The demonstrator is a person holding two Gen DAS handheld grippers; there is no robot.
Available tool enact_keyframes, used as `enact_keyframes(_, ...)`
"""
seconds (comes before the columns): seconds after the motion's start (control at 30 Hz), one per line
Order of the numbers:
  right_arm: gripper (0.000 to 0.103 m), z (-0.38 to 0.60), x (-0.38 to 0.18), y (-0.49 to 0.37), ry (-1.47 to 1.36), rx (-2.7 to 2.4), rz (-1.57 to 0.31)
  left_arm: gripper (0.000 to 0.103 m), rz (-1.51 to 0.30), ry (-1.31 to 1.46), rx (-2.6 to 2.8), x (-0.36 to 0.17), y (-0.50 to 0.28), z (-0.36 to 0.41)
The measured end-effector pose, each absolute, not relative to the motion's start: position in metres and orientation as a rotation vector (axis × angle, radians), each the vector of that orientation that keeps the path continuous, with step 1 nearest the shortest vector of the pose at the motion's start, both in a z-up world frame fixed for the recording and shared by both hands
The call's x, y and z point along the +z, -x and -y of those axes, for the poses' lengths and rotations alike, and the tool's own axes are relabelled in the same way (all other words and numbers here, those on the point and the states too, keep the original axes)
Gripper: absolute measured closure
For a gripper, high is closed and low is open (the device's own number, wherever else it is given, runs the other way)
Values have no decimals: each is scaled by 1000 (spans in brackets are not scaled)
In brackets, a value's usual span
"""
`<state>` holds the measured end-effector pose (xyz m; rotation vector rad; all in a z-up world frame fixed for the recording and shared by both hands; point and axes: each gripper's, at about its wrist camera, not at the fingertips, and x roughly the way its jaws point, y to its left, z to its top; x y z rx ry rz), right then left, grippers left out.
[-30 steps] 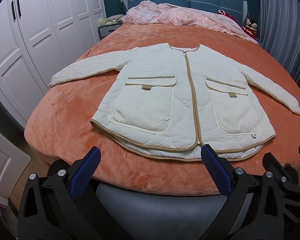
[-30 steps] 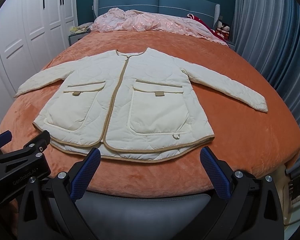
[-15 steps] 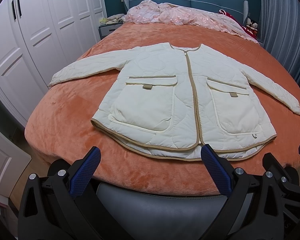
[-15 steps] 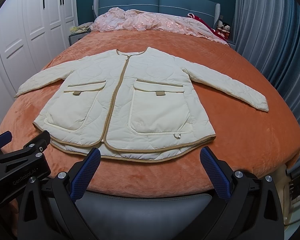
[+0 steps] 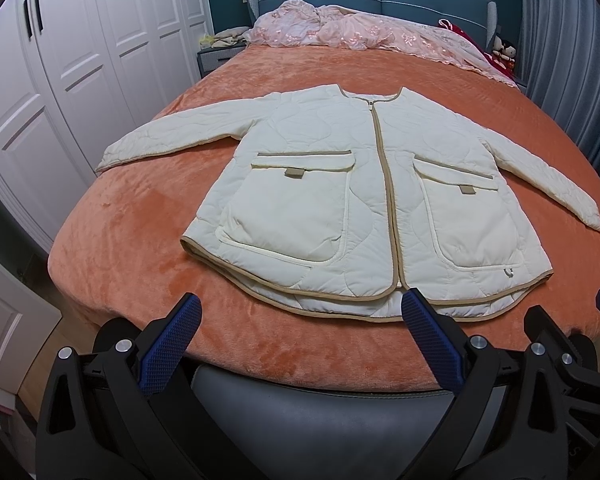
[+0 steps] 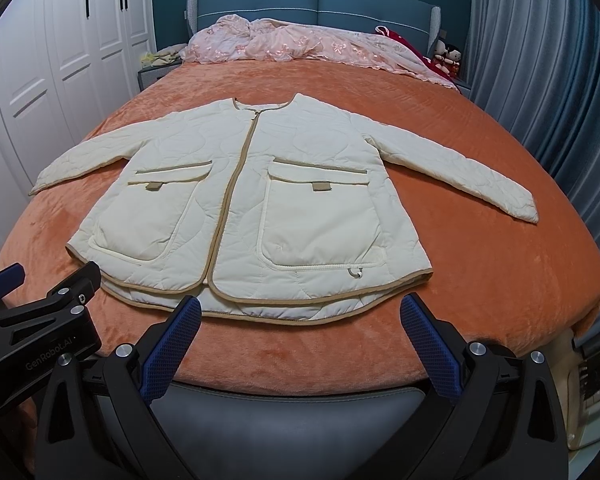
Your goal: Fold large clothes
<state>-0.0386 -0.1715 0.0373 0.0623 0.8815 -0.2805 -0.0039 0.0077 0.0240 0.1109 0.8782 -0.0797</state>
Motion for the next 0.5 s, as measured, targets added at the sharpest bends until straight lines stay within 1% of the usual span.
enact_keyframes(0.5,5,171,38,38,-62,-280,-884,6,-880,-111,-81,24,4,-8)
